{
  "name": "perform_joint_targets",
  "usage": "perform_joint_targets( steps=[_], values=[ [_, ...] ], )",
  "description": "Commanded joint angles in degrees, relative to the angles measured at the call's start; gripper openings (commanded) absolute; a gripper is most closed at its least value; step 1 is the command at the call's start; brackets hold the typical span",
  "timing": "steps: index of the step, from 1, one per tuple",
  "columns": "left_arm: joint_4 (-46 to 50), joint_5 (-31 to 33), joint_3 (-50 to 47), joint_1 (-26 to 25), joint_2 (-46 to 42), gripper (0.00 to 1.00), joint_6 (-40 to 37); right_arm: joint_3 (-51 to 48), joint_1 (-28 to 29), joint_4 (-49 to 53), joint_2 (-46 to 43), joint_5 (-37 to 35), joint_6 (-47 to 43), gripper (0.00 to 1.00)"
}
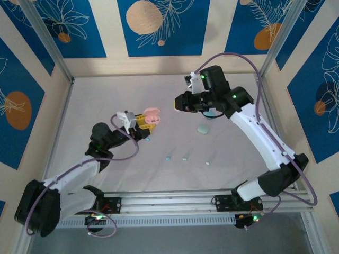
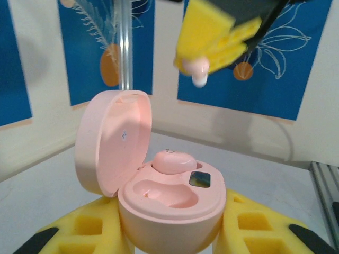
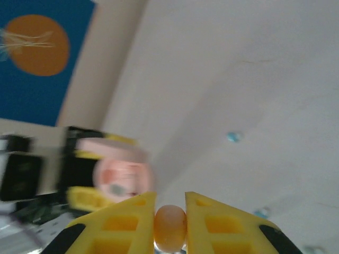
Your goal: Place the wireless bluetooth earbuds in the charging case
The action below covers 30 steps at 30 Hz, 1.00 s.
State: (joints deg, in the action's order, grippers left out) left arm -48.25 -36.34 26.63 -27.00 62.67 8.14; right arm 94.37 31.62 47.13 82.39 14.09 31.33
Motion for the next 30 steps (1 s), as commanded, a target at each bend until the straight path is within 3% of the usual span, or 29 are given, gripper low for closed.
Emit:
perform_joint_targets(
  steps=[1,14,30],
  values=[
    [-8.8,0.4,1.5,-2.4,3.2,0.24,-2.5,-1.5,1.4,-4.3,-0.2,8.9,3.4,0.19],
    [-13.4,3.2,2.2,-5.6,7.0,0.24,-2.6,-2.9,6.1,-9.1,2.6,10.0,6.4,0.20],
    [-13.5,5.7,2.0,-6.3,6.2,0.24,-1.2,-2.5,10.5,-7.1,5.9,1.5,4.7,0.19]
  ],
)
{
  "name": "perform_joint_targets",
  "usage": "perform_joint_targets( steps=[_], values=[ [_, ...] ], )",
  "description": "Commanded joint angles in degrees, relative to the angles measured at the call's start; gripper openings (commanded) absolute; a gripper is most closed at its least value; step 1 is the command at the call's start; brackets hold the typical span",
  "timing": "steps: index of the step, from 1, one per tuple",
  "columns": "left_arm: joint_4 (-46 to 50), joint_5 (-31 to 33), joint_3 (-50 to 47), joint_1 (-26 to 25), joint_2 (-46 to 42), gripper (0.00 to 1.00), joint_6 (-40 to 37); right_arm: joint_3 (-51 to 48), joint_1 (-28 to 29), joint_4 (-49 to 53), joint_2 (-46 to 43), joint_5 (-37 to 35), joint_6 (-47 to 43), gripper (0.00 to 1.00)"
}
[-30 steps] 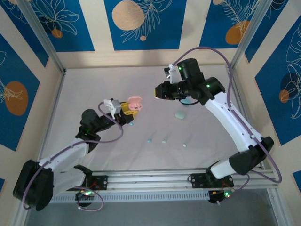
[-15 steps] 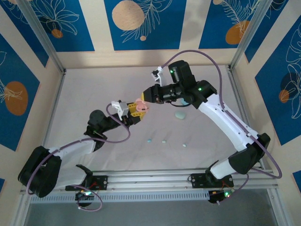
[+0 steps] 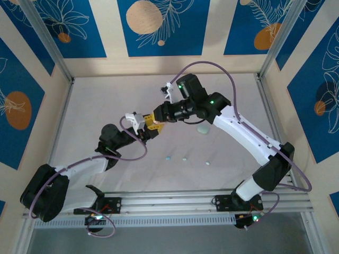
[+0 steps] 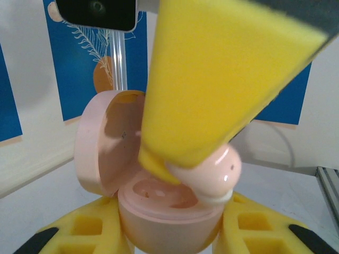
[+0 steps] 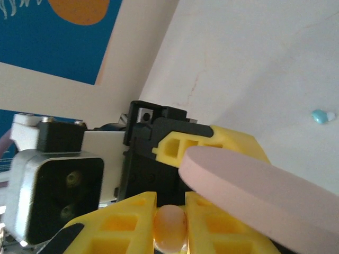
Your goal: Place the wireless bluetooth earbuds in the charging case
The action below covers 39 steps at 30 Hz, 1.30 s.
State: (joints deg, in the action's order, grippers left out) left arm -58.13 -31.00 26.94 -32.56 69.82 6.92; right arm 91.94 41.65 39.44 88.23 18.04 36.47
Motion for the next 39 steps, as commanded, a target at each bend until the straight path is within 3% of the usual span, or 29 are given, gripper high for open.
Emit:
perform_joint_targets(
  steps=[1,17,39],
  values=[
    [-3.6,0.3,1.7,-0.8,-0.9,0.24,0.0,-0.1,0.5,0.4,0.1,-2.8,-0.3,0.19],
    [-4.8,0.1,1.4,-0.9,-0.9,0.24,1.0,-2.2,0.1,-3.8,0.2,-5.5,0.7,0.19],
    [-8.3,2.0,1.1,-0.9,-0.7,0.24,2.4,1.2,2.3,2.2,1.7,-11.7,-3.7,0.21]
  ],
)
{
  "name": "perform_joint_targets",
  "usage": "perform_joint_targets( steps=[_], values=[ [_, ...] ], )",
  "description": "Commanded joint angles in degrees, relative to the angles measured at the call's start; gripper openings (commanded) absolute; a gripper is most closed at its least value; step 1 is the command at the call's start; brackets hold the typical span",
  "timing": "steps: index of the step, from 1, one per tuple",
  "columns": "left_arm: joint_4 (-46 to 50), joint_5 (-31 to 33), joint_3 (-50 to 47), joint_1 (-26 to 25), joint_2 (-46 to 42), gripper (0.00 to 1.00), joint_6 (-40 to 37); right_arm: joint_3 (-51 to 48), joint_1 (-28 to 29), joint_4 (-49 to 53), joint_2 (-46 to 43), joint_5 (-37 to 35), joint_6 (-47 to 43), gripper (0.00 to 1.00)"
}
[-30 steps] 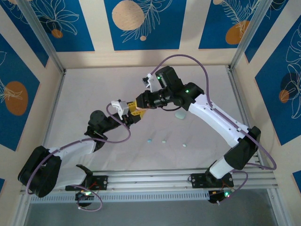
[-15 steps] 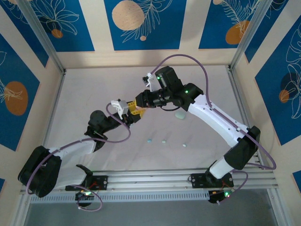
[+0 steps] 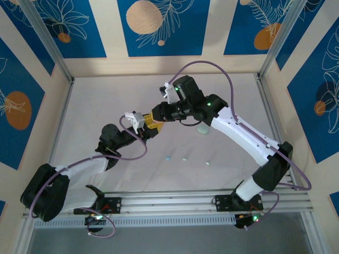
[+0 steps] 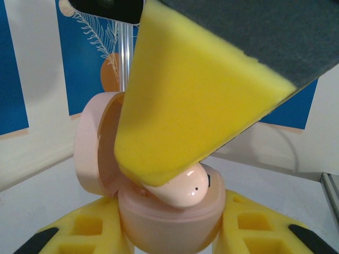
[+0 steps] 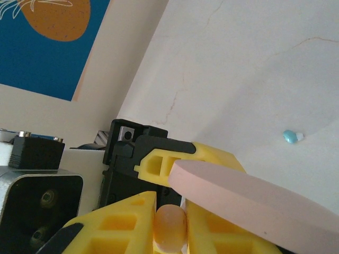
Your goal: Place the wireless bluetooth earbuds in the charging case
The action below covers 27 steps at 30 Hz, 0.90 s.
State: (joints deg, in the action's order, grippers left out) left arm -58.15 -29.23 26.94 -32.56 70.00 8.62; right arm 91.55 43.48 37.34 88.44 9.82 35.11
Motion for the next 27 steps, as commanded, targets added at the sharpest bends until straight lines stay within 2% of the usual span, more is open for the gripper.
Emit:
perform_joint_targets(
  steps=[1,9,17,27],
  values=[
    [-8.6,0.5,1.0,-0.9,-0.9,0.24,0.6,1.8,0.7,5.0,1.5,-4.5,-2.6,0.21],
    [-9.0,0.9,1.2,-0.9,-0.7,0.24,0.5,4.1,1.9,9.3,1.8,-9.8,-4.2,0.23],
    [-8.6,0.8,1.3,-0.9,-1.0,0.24,0.5,5.4,2.2,10.4,1.9,-12.0,-4.1,0.25],
    [-7.8,0.8,1.2,-0.9,-1.1,0.24,0.0,7.3,2.4,10.1,1.8,-10.6,-3.8,0.30]
  ],
)
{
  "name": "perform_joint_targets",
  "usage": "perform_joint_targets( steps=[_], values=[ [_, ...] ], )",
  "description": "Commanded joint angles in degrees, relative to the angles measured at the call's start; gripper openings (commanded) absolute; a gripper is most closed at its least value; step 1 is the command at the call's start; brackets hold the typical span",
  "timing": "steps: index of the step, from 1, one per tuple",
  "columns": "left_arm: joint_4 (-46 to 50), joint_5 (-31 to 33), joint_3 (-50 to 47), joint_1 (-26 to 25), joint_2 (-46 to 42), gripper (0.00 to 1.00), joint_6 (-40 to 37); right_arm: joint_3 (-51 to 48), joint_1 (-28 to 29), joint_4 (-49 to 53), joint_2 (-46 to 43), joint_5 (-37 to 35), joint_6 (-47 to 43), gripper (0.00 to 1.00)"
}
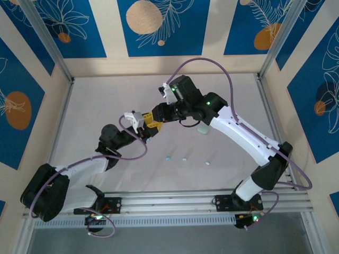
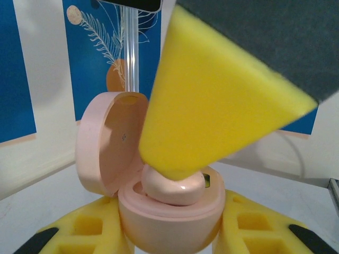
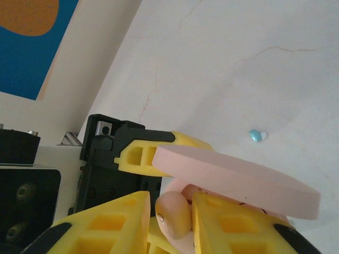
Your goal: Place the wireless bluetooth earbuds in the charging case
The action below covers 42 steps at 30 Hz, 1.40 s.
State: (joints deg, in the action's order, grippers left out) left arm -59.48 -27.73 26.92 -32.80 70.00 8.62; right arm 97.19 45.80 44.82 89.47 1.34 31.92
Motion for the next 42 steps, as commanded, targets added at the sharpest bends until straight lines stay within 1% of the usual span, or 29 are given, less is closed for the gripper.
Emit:
perform_joint_targets(
  steps=[1,7,19,21,24,25,27,32,35,37,39,42],
  values=[
    [-6.3,-0.7,1.2,-0.6,-1.1,0.24,0.0,1.9,0.0,2.6,0.6,-2.2,-0.4,0.30],
    [-5.5,-0.5,1.1,-0.7,-1.5,0.24,-0.8,2.7,0.1,2.8,-0.5,-2.2,-0.3,0.32],
    [-4.2,-0.3,1.2,-0.6,-1.6,0.23,-2.3,-0.9,-0.4,-1.7,-6.9,1.9,0.3,0.33],
    [-3.4,-0.4,1.2,-0.6,-1.8,0.23,-2.8,-2.3,-0.5,-3.6,-8.9,1.6,0.3,0.33],
    [-2.2,-1.3,1.3,-0.6,-2.3,0.23,-3.5,-3.3,-1.8,-5.4,-10.9,-0.8,0.3,0.35],
    [-1.8,-2.0,1.3,-0.7,-2.4,0.23,-3.6,-2.8,-2.9,-5.2,-10.8,-1.9,0.3,0.36],
    [-1.1,-2.9,1.4,-0.7,-2.8,0.23,-3.6,-1.1,-5.2,-3.8,-9.5,-1.8,0.8,0.38],
    [0.9,-5.8,2.6,-0.6,-3.6,0.23,-2.7,5.9,-9.6,2.8,-1.2,2.9,0.4,0.41],
    [0.7,-6.0,2.9,-0.7,-3.8,0.23,-2.1,10.9,-9.8,7.7,4.1,5.9,-1.6,0.43],
    [0.8,-5.8,3.2,-0.7,-3.9,0.23,-2.2,11.7,-9.8,8.5,5.7,8.7,-2.2,0.44],
    [1.0,-5.3,3.4,-0.7,-4.0,0.23,-2.3,11.5,-9.7,8.9,6.1,11.0,-2.8,0.44],
    [1.3,-4.1,3.6,-0.7,-3.8,0.23,-2.4,8.9,-9.8,8.2,4.2,12.2,-3.1,0.44]
  ],
)
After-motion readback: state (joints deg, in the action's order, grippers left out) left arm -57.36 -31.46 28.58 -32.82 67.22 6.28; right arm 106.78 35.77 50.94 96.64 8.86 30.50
